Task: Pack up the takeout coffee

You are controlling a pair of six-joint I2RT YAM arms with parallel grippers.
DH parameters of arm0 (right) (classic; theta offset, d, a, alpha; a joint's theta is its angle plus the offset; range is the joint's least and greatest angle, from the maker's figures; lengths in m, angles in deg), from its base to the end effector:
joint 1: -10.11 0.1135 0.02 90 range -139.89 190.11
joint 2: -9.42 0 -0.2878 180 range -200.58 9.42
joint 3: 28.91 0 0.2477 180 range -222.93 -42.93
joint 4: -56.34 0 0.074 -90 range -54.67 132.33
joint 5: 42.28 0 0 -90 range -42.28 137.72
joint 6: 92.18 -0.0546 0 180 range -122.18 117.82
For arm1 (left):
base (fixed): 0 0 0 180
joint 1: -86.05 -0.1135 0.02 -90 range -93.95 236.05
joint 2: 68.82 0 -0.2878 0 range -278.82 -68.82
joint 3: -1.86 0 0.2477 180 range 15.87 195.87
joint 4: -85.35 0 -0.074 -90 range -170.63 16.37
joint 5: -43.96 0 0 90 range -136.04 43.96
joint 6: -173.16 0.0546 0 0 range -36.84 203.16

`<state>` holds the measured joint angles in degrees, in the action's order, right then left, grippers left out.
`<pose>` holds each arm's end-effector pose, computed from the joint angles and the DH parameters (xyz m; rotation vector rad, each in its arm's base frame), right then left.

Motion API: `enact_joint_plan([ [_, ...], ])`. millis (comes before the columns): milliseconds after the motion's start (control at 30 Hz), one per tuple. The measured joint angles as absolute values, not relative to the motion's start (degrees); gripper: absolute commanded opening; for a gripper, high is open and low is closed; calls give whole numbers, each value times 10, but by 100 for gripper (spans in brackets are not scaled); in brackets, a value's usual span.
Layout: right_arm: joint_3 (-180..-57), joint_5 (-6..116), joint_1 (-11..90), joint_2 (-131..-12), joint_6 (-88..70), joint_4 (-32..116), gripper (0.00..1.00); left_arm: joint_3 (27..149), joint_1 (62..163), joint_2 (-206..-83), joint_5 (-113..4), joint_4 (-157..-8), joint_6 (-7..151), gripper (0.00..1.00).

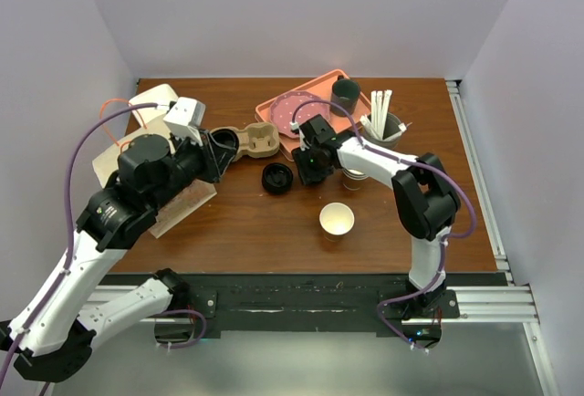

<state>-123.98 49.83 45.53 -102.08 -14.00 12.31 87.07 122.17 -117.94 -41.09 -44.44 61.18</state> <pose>0.3464 0.2488 0.1994 -0.5576 2.6059 0.3265 0.1291 -0.0883 0.4457 0.1669 1.8558 -0.6346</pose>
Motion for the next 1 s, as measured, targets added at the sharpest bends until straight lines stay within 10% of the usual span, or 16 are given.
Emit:
enact_joint_plan([
  [1000, -1326, 408, 465, -1057, -68, 128, 46, 892, 1222, -1157, -391, -417, 599, 0],
])
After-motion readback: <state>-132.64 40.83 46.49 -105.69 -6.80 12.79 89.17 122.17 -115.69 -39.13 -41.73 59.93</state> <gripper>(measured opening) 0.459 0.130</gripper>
